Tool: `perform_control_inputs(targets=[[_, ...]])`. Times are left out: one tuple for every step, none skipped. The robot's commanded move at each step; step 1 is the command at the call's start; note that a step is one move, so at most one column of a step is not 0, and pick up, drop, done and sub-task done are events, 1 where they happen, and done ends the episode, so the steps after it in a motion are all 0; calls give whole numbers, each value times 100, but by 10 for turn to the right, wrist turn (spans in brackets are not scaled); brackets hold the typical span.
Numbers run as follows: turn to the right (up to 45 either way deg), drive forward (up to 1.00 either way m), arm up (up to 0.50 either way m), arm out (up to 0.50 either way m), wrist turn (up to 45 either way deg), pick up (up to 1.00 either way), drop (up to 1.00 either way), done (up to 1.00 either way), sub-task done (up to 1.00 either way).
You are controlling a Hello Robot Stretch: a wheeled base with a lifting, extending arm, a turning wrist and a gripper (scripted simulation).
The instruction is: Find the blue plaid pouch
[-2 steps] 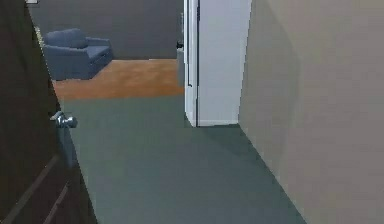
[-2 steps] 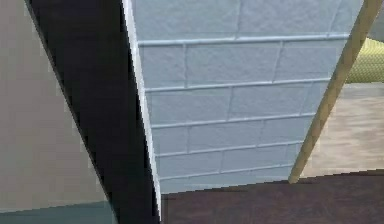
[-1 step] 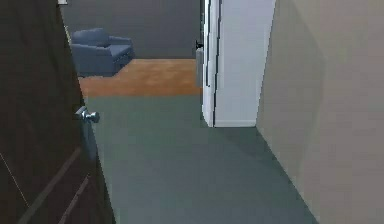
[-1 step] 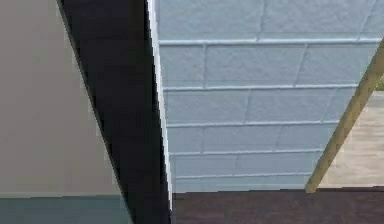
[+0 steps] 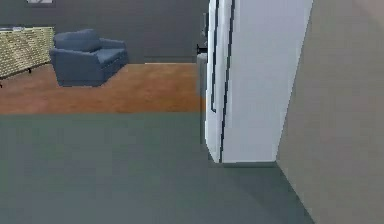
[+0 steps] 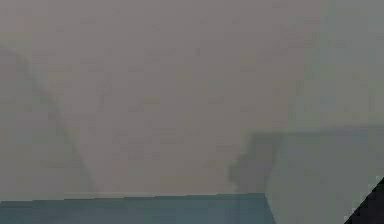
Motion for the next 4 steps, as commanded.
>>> perform_control_inputs(targets=[[-30,0,0,0,0,0,0,0,0],[450,0,0,0,0,0,0,0,0],[60,0,0,0,0,0,0,0,0],[0,20,0,0,0,0,0,0,0]])
